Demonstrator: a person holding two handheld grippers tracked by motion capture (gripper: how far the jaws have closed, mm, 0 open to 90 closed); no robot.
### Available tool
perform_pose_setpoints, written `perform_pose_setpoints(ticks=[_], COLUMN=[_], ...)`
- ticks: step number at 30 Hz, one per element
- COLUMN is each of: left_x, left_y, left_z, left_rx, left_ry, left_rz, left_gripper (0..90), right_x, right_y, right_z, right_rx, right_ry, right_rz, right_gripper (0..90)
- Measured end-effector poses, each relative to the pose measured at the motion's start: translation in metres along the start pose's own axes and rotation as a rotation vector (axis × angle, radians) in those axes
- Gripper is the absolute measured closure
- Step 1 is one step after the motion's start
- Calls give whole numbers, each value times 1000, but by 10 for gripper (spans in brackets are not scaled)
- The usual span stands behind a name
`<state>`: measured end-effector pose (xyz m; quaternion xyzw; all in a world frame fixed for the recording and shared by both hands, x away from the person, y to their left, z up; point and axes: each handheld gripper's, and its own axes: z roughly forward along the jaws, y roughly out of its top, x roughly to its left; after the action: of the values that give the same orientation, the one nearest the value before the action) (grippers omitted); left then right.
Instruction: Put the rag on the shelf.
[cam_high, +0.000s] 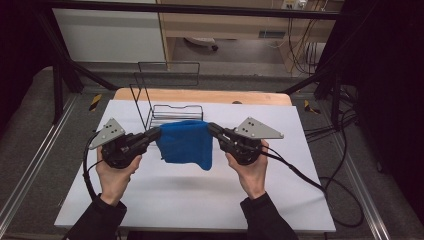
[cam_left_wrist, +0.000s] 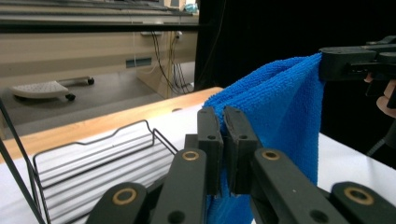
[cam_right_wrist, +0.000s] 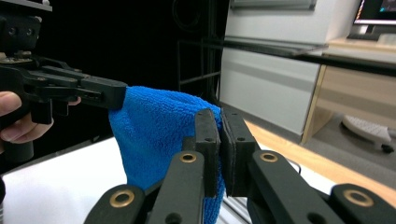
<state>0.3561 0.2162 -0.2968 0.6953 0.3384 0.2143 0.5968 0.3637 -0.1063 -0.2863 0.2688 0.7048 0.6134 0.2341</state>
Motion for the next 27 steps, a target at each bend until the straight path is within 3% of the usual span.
perform_pose_setpoints(ticks=[10, 27], left_x=[10, 22], left_y=[18, 47], left_z=[-5, -8], left_rx=[-57, -122], left_ry=[21, 63], left_rz=[-11, 2], left_gripper=[860, 864], right_x=[2, -2], right_y=[18, 42], right_z=[11, 31], right_rx=[-56, -88], right_ry=[-20, -41], right_rz=[-12, -41], right_gripper=[867, 868])
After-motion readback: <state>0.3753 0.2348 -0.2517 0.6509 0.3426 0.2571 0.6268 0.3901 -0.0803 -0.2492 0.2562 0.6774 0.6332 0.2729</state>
